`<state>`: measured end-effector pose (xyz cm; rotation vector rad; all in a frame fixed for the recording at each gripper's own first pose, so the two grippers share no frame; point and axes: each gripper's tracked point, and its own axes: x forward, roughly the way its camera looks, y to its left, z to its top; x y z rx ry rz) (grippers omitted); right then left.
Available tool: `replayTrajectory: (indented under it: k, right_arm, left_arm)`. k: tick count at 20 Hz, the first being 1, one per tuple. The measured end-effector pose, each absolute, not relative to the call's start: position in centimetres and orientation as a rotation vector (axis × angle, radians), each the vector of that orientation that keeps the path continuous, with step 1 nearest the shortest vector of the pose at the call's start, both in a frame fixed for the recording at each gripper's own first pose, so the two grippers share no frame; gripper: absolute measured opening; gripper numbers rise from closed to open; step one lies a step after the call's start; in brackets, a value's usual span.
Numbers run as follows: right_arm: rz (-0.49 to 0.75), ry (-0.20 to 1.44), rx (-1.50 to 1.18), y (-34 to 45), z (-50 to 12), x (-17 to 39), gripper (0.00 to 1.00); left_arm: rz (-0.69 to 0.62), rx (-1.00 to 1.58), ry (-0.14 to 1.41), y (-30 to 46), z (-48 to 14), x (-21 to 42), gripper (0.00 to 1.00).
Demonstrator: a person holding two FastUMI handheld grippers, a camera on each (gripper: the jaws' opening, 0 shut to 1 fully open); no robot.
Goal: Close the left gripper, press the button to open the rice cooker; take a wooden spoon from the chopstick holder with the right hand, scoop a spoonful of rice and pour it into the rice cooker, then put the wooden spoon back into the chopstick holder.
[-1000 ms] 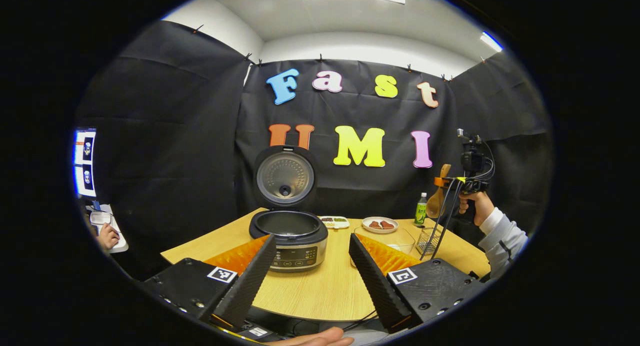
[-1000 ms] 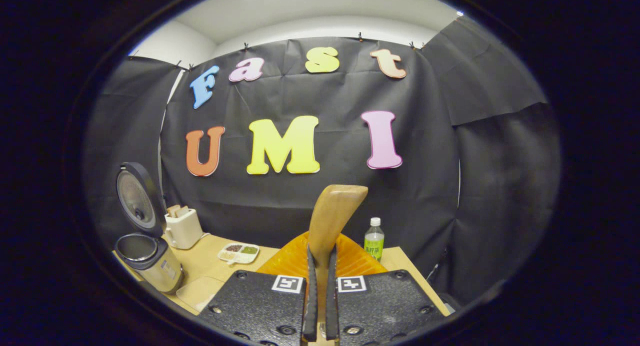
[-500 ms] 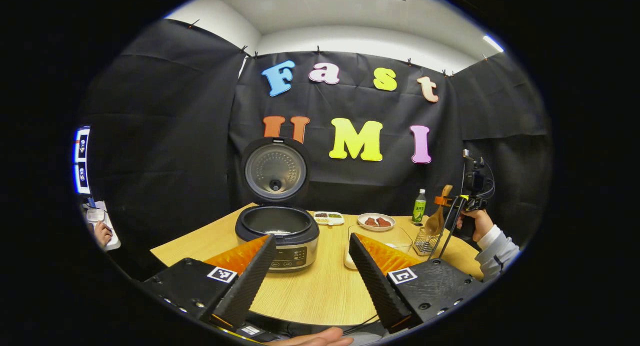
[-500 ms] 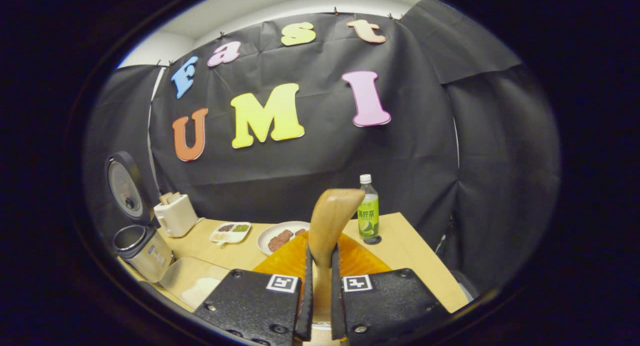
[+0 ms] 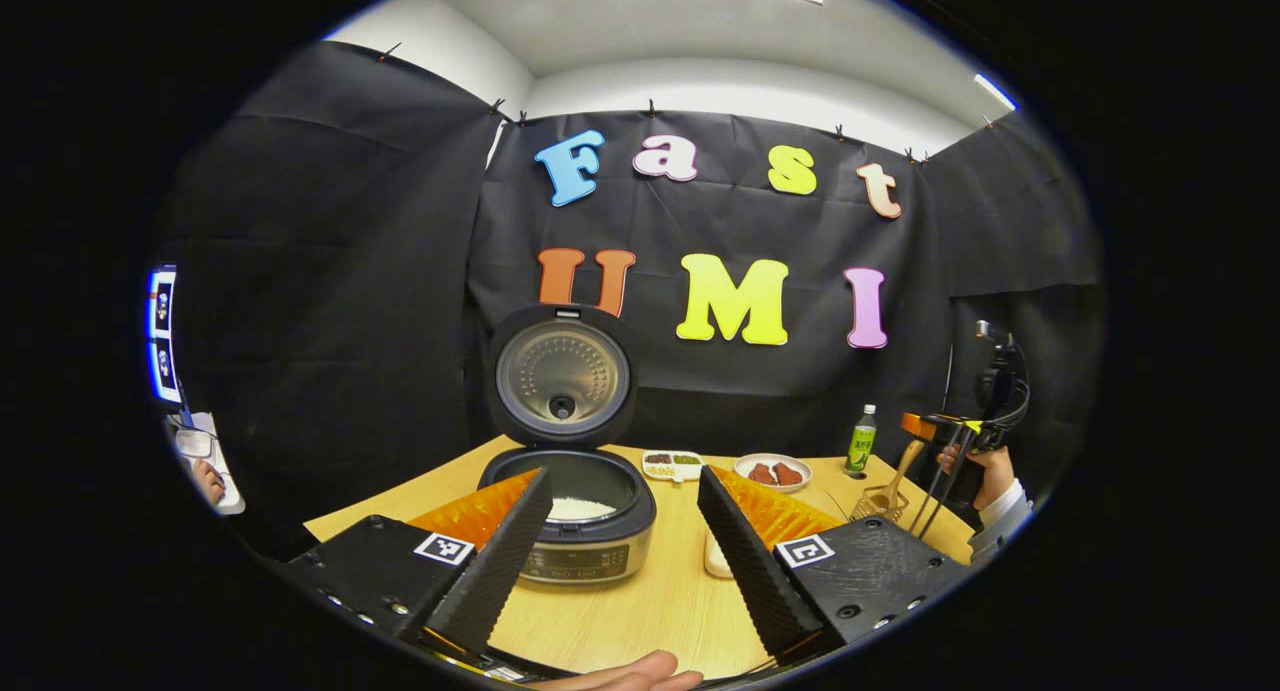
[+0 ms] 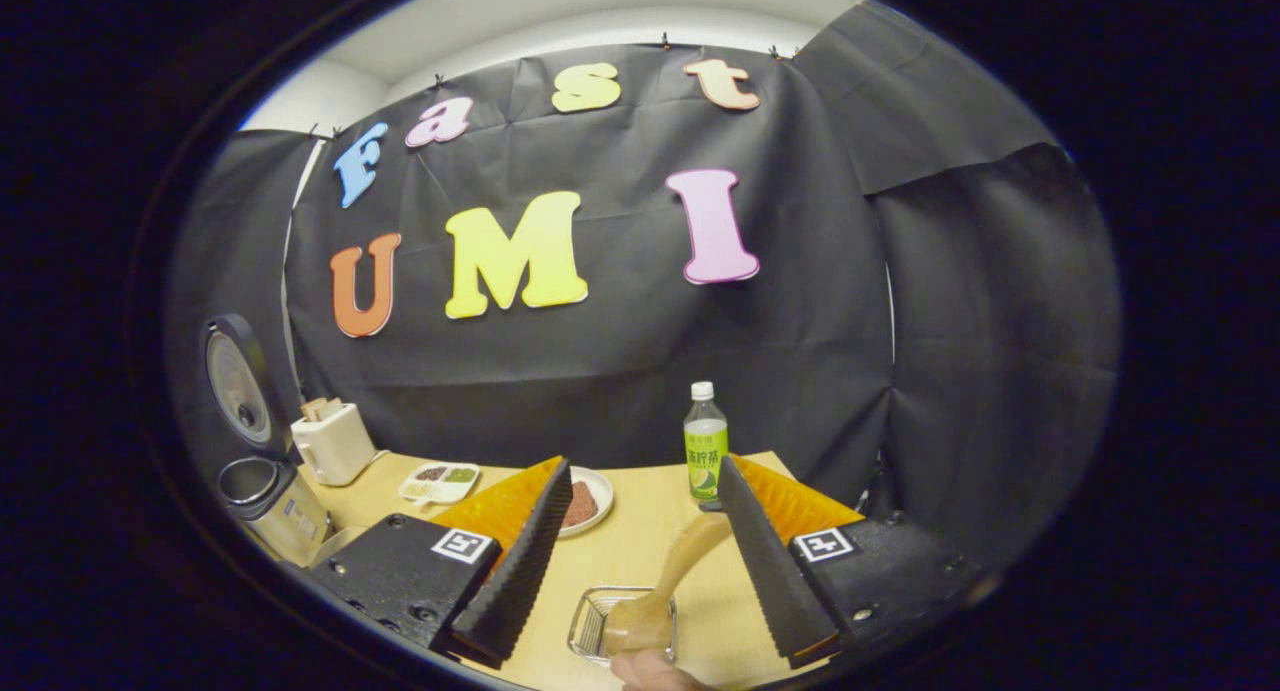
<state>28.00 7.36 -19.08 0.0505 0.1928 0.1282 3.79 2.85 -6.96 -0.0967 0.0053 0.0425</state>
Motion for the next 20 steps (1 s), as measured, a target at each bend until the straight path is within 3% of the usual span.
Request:
replayTrajectory:
  k: [4,14,20]
  right_arm:
    - [0.142,0.164,0.061,7.5,-16.5,25.3,1.00]
    - [0.217,0.089,0.032,9.3,-9.6,17.0,0.98]
    - [0.307,0.058,-0.015,11.9,-7.9,14.0,1.00]
  left_arm:
    - [0.081,-0.092,0.005,4.9,-4.8,7.6,0.94]
    - [0.036,-0.159,0.038,7.3,1.9,16.6,0.94]
    - [0.080,-0.149,-0.024,9.7,7.1,24.3,0.94]
